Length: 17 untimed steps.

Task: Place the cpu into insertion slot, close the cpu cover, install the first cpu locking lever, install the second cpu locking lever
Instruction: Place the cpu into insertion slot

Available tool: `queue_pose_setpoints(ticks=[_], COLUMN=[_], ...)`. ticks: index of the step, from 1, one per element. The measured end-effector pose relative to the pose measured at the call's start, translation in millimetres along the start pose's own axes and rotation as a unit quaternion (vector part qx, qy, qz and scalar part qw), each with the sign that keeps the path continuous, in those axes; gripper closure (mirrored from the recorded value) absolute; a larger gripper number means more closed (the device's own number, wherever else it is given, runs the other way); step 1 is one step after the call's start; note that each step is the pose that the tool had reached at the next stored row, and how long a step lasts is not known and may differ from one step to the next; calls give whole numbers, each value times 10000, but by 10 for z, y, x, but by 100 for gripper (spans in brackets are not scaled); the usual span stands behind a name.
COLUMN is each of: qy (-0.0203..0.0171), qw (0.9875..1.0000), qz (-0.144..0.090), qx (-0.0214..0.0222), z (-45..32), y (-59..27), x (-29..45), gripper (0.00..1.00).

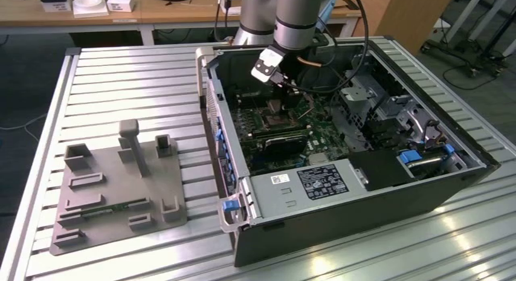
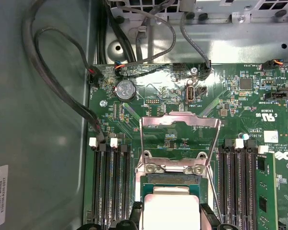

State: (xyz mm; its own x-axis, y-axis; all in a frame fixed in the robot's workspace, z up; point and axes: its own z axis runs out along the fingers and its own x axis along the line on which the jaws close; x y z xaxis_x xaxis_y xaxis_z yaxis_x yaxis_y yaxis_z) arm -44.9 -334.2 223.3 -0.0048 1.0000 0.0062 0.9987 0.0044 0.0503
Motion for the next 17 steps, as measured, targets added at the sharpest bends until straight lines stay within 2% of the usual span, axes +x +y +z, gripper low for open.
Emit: queue_pose_setpoints(ticks=[2, 12, 17], qy=[0, 2, 0], qw=[10000, 10000, 10000], qz=[0, 0, 0], qx=[0, -1, 0], z=[39, 46, 115], y=[-2, -2, -6], x=[0, 0, -1], gripper=[46, 46, 46])
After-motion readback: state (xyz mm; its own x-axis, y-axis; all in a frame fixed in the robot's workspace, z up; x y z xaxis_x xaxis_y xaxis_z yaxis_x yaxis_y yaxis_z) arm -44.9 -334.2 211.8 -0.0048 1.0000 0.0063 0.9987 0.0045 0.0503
